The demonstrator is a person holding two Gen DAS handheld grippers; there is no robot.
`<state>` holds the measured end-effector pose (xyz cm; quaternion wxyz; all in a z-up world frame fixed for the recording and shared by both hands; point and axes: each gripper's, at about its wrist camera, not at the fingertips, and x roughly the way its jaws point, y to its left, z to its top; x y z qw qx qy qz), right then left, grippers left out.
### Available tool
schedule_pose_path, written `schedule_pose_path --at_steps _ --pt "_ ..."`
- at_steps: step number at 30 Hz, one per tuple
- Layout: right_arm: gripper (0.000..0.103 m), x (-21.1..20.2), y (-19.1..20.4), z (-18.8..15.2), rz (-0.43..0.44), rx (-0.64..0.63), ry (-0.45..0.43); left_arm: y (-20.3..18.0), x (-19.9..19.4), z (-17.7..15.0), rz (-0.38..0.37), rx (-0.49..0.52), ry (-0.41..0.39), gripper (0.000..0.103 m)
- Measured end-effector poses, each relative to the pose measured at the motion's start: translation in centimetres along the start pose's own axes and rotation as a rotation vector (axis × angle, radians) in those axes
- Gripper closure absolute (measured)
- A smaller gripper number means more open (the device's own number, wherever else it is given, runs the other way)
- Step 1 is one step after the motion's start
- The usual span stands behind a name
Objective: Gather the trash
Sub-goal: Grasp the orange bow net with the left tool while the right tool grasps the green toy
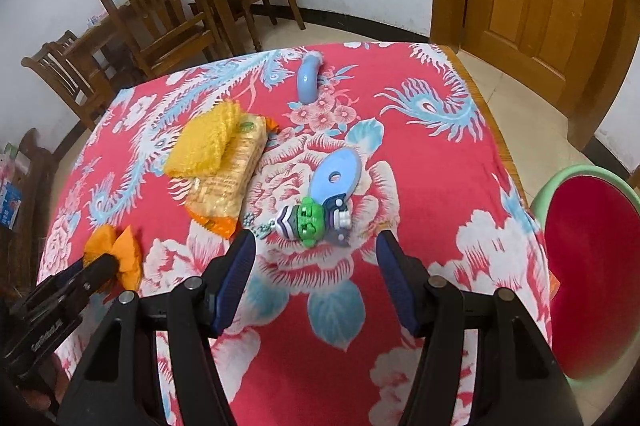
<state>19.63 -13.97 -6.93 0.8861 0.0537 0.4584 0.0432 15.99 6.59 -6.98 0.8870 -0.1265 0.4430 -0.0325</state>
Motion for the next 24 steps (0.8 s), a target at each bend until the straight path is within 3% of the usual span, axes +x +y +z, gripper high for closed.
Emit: schedule_pose_path --at_steps 14,18,24 --pt "0.040 2.3 0.9 0.6 -0.050 -0.049 -0.005 -0.1 0.0 0.0 0.003 0.005 -0.008 0.064" --pt "0.054 2.2 1.4 0.5 -0.050 -0.077 -0.007 -0.1 -0.1 0.0 -0.001 0.003 -0.005 0.068" --pt "0.056 1.7 1.2 0.3 -0.023 -0.064 -0.002 -0.1 -0.5 0.1 -0.004 0.004 -0.013 0.077"
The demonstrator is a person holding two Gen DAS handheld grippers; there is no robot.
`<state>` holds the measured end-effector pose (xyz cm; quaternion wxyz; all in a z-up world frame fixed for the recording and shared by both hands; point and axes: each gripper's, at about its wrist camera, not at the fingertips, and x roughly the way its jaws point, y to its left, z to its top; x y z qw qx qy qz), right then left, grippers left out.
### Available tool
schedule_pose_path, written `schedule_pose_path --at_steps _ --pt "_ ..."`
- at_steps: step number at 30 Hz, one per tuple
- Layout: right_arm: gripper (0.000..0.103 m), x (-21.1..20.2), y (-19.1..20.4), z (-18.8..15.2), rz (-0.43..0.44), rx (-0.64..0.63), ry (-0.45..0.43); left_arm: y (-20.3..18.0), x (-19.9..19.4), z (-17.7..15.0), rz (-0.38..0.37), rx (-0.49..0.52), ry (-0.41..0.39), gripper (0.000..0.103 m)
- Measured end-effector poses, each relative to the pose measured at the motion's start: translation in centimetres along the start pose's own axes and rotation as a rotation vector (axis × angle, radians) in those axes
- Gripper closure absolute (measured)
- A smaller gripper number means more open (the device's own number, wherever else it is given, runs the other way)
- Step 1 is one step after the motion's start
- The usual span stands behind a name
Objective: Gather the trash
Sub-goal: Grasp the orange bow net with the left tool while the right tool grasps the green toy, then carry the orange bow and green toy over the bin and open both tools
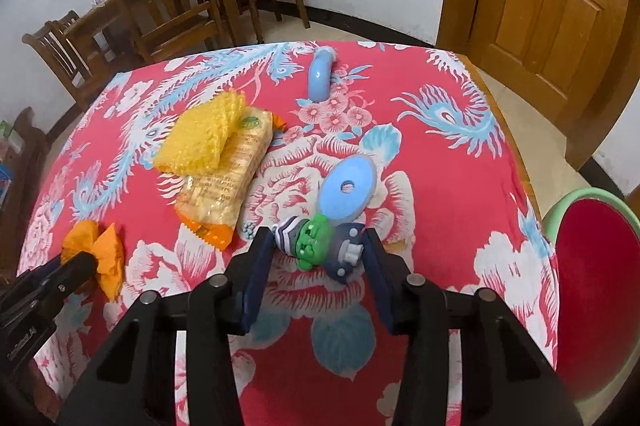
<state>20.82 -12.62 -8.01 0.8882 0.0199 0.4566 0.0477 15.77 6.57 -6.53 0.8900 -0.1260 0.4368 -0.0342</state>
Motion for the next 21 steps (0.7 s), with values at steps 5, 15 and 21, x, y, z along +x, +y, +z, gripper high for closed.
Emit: schedule_pose_path --at_steps 5,15,21 --pt "0.056 -1.6 -0.4 -0.5 0.019 0.010 -0.023 -0.1 -0.7 0.0 -0.007 0.000 -0.011 0.083" --pt "0.056 -5.3 -1.8 -1.8 0.045 0.046 -0.073 -1.4 -2.6 -0.1 -0.039 0.020 -0.036 0.084" --pt "0.056 -7.8 -3.1 -2.3 0.042 0.078 -0.117 -2.7 -3.7 0.1 -0.059 0.038 -0.052 0.084"
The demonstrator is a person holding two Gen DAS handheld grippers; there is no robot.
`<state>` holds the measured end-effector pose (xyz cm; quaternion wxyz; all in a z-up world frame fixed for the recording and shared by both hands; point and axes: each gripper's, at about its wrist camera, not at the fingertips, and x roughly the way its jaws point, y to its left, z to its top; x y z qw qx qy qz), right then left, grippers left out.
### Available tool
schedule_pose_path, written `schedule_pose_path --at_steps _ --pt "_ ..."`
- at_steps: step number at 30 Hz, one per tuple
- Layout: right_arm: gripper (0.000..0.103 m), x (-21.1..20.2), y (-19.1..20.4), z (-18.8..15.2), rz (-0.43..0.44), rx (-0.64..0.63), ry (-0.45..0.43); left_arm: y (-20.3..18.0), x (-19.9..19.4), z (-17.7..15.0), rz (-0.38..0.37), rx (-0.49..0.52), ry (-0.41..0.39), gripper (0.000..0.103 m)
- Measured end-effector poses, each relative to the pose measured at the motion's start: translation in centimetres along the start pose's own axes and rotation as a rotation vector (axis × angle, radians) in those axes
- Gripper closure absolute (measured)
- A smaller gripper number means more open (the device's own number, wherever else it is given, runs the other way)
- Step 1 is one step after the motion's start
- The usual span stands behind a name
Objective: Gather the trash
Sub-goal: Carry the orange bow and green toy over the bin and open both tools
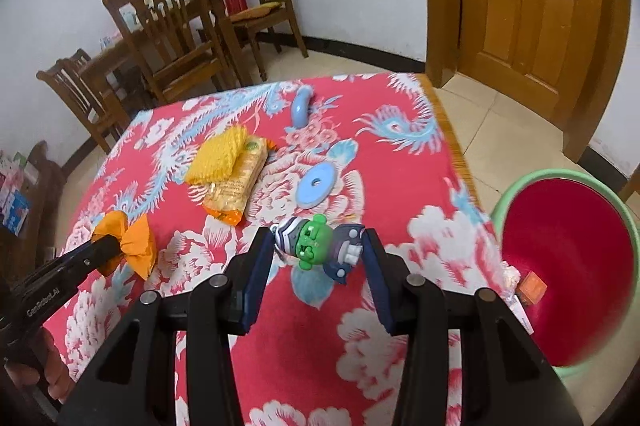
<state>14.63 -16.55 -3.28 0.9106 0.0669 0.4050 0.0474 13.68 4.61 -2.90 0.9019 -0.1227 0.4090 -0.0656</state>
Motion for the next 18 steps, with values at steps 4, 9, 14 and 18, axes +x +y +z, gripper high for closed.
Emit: schedule_pose_path --at_steps 4,9,14,18 --pt "0.056 -1.8 -1.0 -0.1 -0.007 0.017 -0.029 -1.5 -0.6 0.3 -0.020 0.024 -0.012 0.084" --pt "0.056 -4.4 -2.8 -0.3 -0.024 0.045 -0.065 -3.8 -1.1 0.8 -0.063 0.059 -0.018 0.084" --pt "0.056 -6.4 -4.8 -0.5 -0.054 0.070 -0.088 -6.4 -1.2 1.1 -0.091 0.106 -0.016 0.084" --pt "0.056 -7.6 -6.9 -0.7 -0.078 0.102 -0.103 -8.6 -0.9 1.2 -0.121 0.141 -0.009 0.084"
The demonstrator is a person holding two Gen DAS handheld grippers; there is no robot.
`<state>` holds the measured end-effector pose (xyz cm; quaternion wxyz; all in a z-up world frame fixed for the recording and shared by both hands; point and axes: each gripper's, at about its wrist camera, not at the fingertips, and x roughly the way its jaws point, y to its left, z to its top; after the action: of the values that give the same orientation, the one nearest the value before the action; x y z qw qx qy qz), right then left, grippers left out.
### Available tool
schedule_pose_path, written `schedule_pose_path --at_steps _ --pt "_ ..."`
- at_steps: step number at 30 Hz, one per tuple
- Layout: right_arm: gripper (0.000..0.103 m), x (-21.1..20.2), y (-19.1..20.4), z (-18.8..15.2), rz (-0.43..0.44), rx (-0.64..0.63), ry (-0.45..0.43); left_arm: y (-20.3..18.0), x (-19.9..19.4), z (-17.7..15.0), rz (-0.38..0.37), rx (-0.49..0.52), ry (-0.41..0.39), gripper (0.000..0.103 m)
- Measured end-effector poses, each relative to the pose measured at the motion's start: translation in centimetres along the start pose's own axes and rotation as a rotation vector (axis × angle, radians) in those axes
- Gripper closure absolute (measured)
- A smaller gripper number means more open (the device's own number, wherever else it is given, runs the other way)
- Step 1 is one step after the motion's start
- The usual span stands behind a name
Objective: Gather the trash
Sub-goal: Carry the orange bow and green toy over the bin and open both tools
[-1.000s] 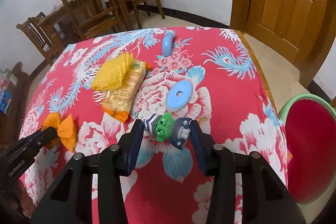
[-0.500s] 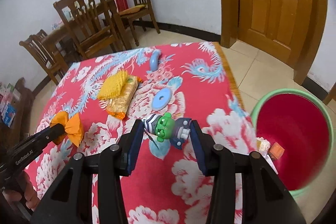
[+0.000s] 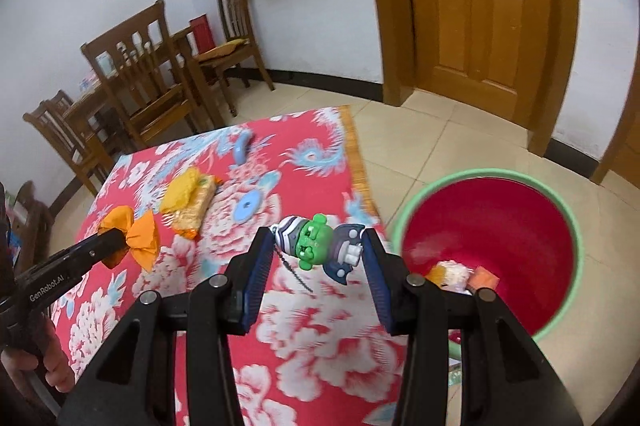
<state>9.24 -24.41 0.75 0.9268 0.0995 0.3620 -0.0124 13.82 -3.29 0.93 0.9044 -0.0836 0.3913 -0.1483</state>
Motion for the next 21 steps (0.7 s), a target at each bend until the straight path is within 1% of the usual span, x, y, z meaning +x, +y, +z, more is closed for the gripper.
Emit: schedule_pose_path --at_steps 13,17,21 --pt "0.056 -2.1 -7.5 -0.6 -0.096 0.104 -0.013 -7.9 2.4 1.2 -0.100 0.125 0.020 0.084" --pt "0.056 -2.3 -10.0 -1.0 -0.123 0.141 -0.008 -10.5 3.6 1.1 -0.132 0.169 0.035 0.084" --pt "0.055 -2.0 -12.3 -1.6 -0.140 0.182 0.004 -12.9 5.1 0.5 -0.164 0.203 0.068 0.084"
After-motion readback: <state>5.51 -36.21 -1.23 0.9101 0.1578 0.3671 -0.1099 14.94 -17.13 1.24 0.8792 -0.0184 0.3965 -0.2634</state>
